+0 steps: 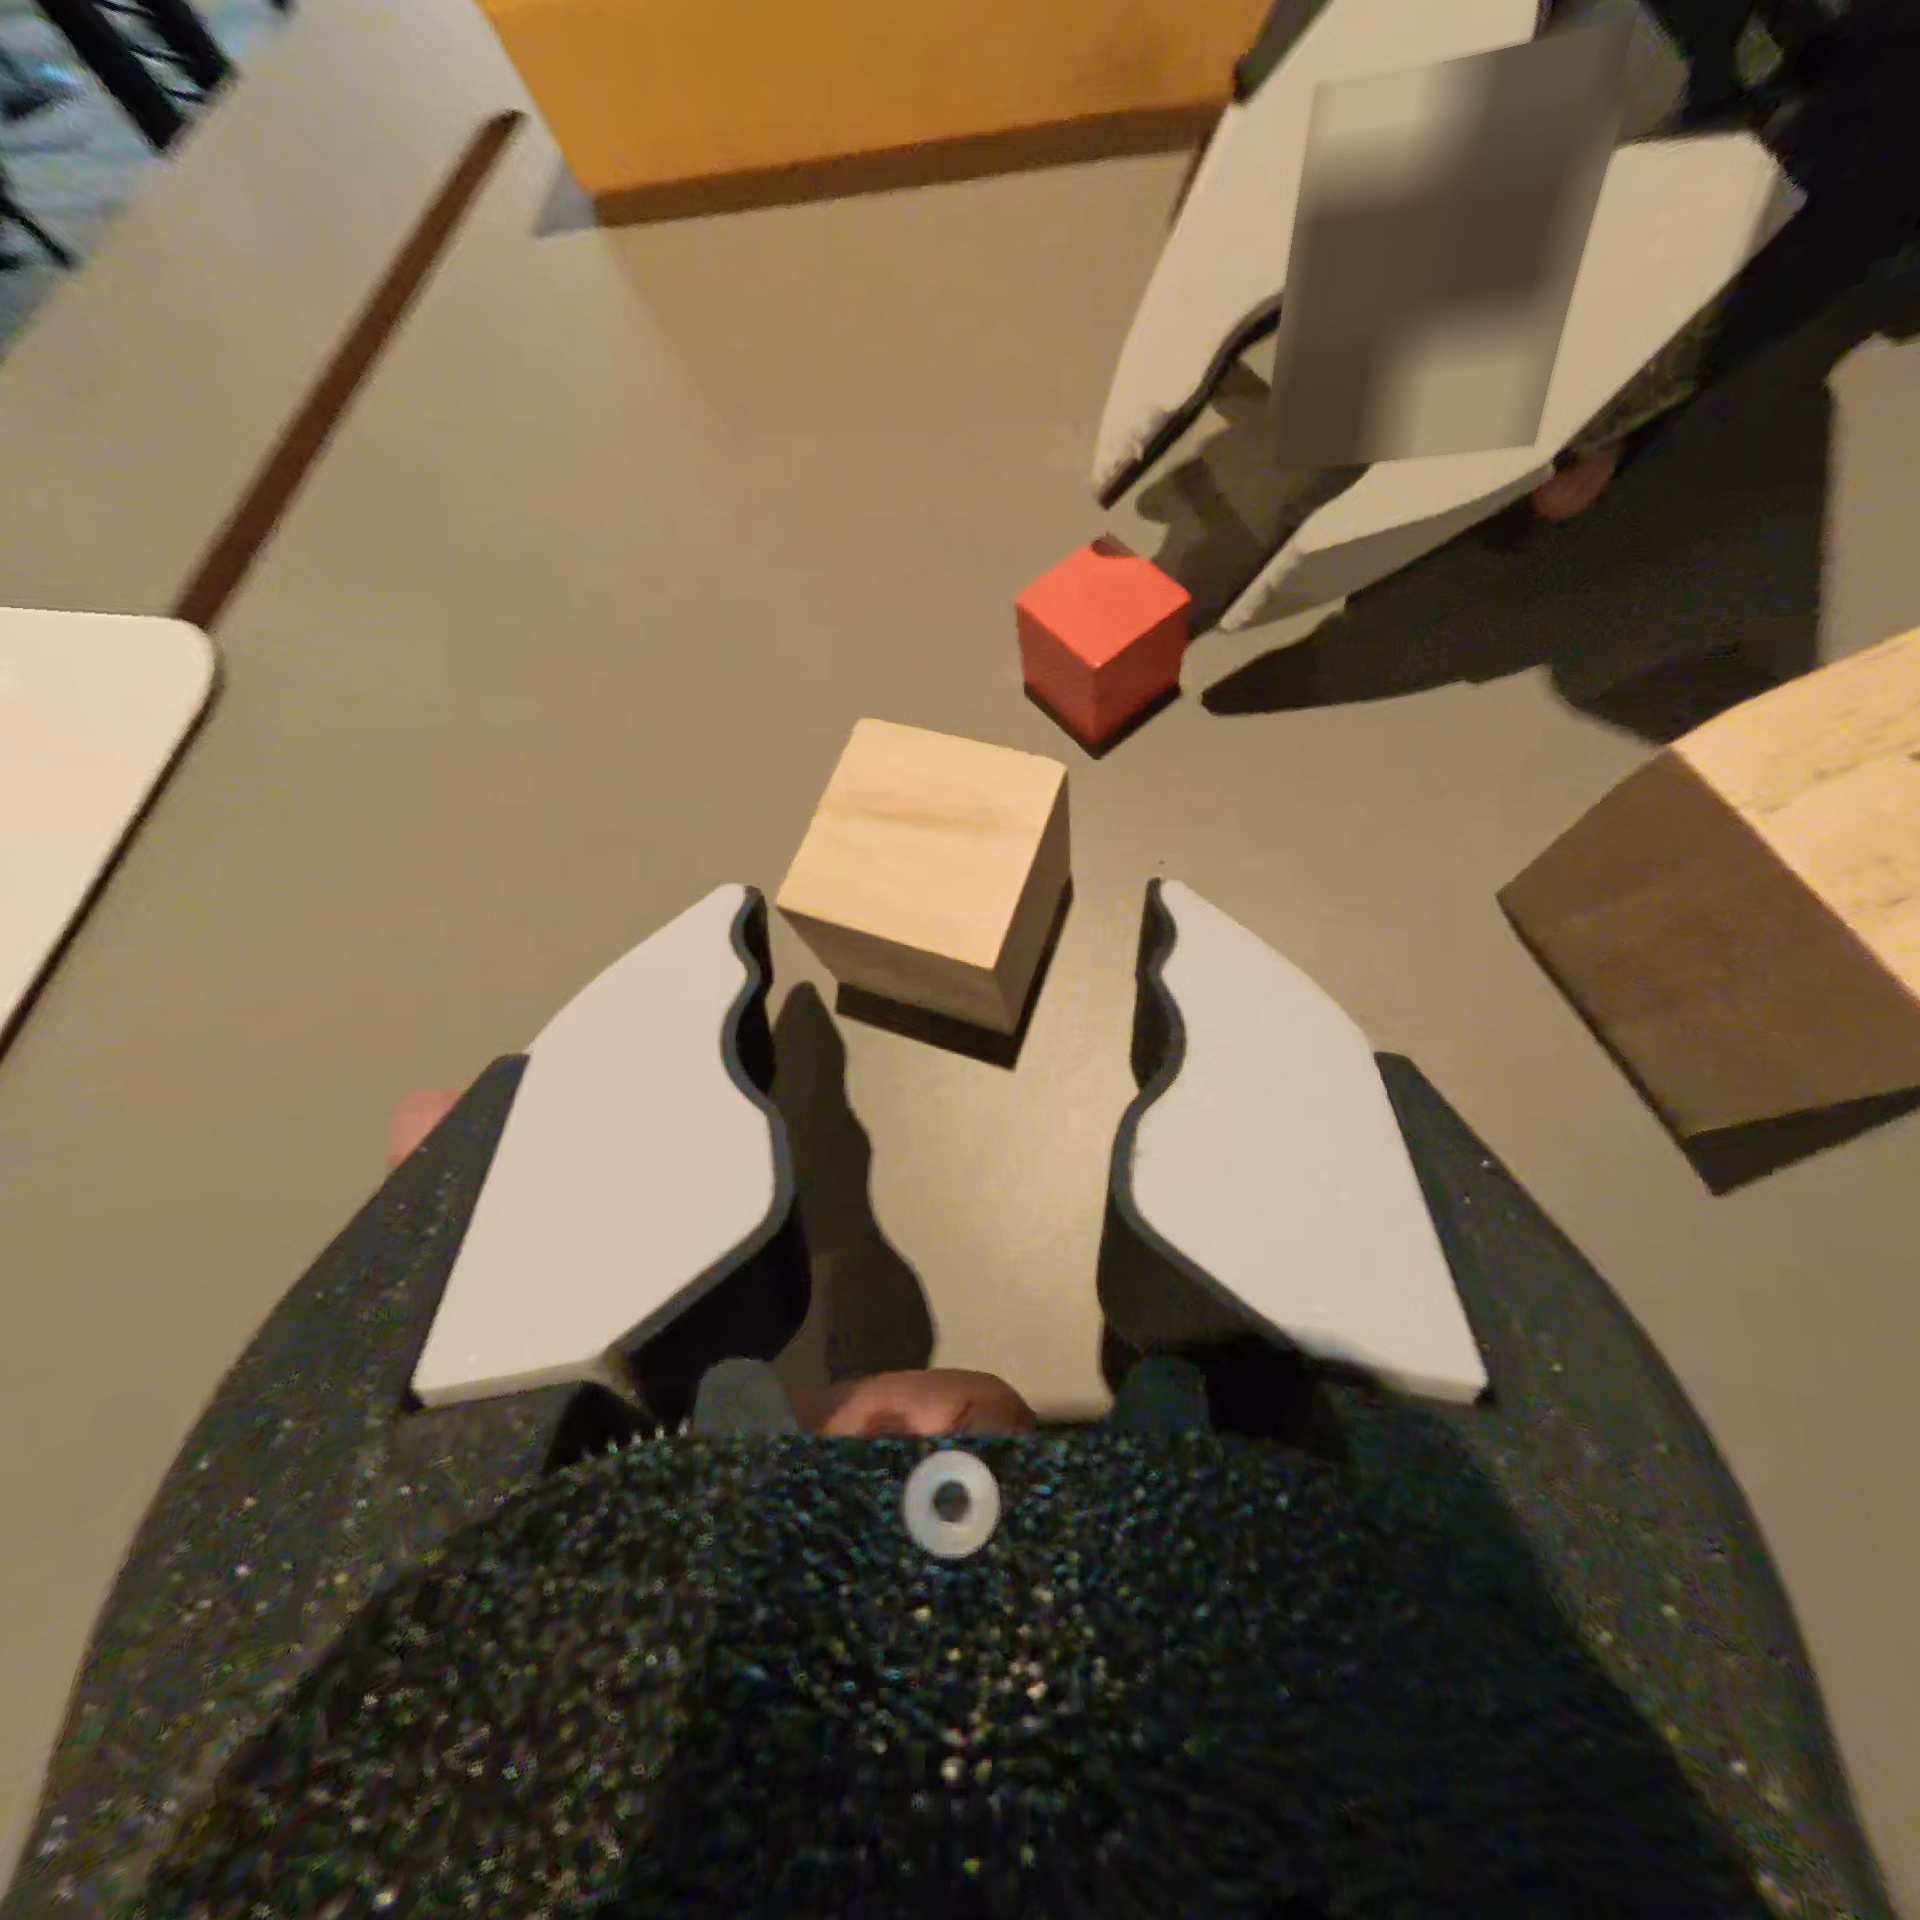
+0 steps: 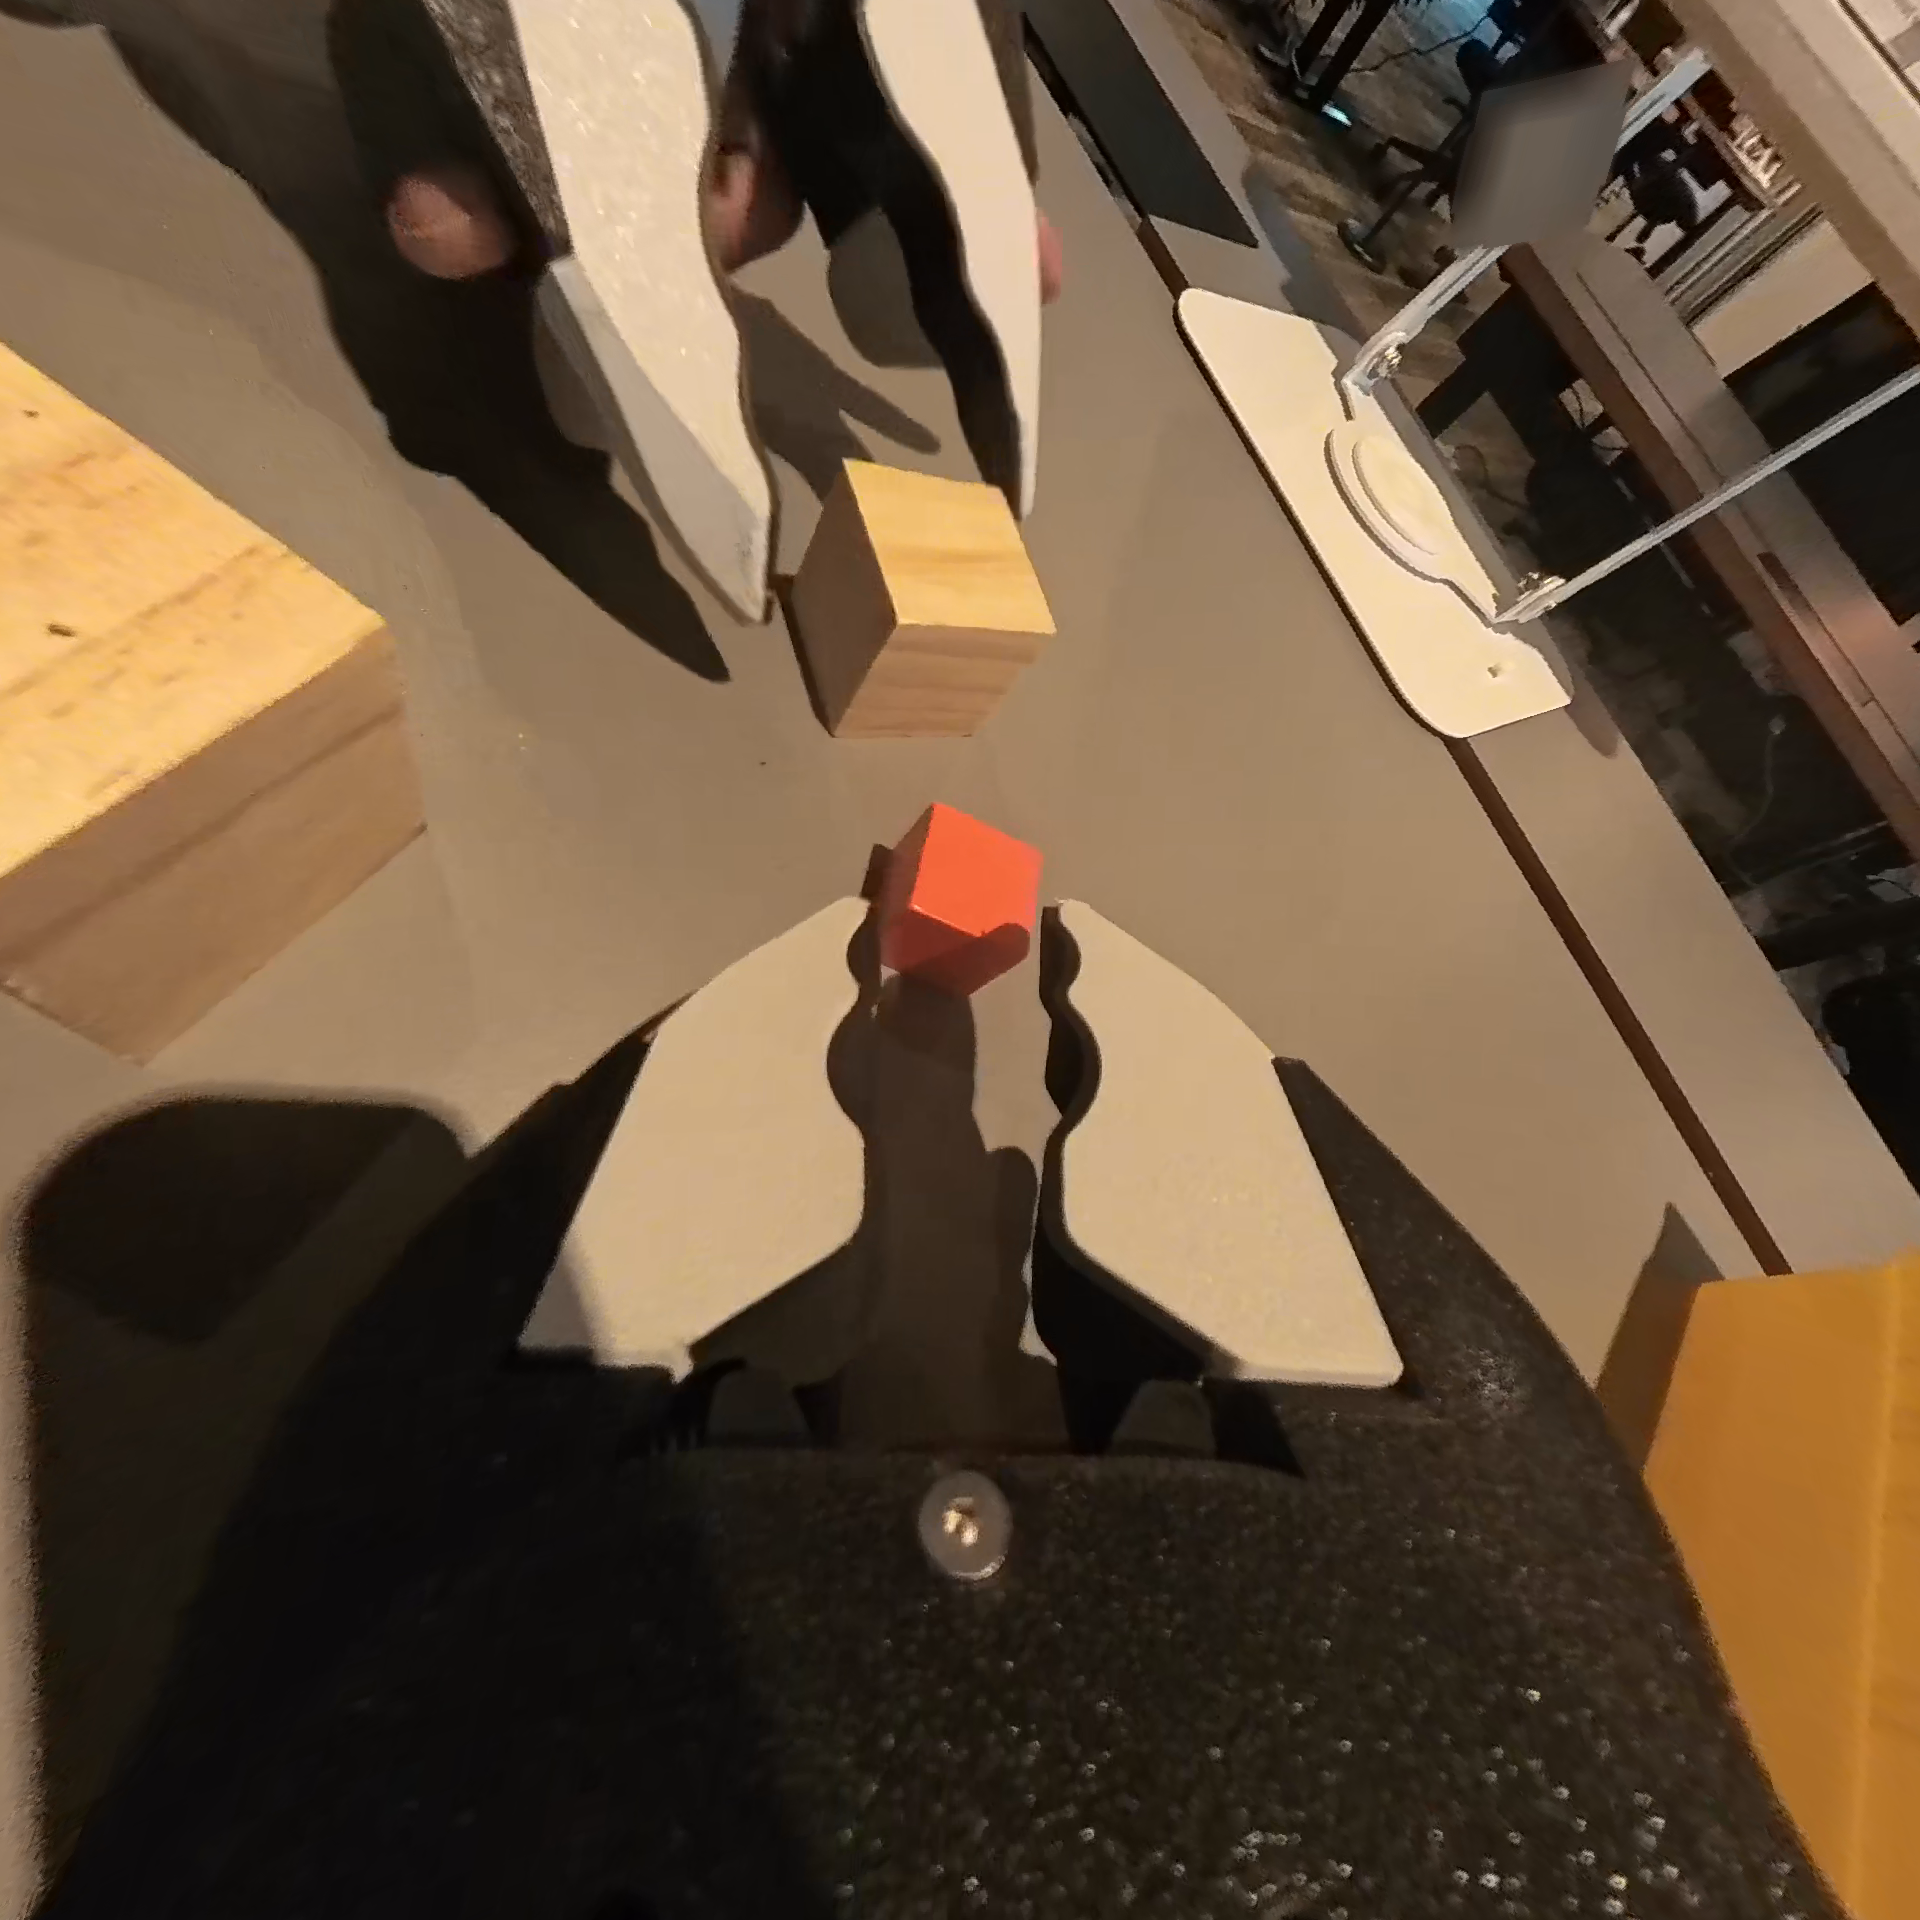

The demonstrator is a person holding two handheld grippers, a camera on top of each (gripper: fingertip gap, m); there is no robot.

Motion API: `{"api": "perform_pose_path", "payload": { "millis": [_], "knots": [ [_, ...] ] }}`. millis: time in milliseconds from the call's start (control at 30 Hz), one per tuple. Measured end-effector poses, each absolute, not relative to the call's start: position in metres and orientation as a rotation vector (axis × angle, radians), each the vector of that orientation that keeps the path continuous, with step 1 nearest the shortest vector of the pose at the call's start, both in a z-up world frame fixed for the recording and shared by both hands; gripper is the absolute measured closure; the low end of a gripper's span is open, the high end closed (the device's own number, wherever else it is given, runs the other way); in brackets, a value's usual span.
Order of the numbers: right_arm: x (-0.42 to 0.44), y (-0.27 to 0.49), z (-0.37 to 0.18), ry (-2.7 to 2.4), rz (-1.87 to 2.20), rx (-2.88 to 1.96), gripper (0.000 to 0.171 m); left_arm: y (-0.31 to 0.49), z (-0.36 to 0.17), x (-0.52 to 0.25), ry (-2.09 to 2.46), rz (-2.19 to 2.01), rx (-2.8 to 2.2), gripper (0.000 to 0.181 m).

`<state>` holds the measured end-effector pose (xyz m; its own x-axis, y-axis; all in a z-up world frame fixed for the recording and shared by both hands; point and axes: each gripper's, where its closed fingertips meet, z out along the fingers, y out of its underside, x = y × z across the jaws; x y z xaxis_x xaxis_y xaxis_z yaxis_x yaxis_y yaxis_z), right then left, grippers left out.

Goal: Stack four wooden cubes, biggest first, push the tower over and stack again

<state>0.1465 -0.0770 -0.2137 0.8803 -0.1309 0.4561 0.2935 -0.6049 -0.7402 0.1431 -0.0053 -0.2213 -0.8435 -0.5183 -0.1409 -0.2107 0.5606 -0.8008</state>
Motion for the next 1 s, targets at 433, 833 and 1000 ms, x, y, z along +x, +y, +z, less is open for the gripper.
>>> {"api": "perform_pose_path", "payload": {
  "millis": [433,833,1000],
  "knots": [
    [0.14,-0.08,-0.209,-0.144,-0.619,-2.1,0.143,-0.005,-0.225,0.14,2.352,-1.028,-0.545,0.132],
    [0.07,-0.085,-0.207,-0.475,-0.452,-2.07,0.153,-0.009,-0.179,0.059,2.121,-1.253,-0.605,0.131],
    [0.043,-0.073,-0.223,-0.629,-0.506,-2.104,0.155,-0.013,-0.154,0.049,2.071,-1.417,-0.598,0.131]
  ]
}}
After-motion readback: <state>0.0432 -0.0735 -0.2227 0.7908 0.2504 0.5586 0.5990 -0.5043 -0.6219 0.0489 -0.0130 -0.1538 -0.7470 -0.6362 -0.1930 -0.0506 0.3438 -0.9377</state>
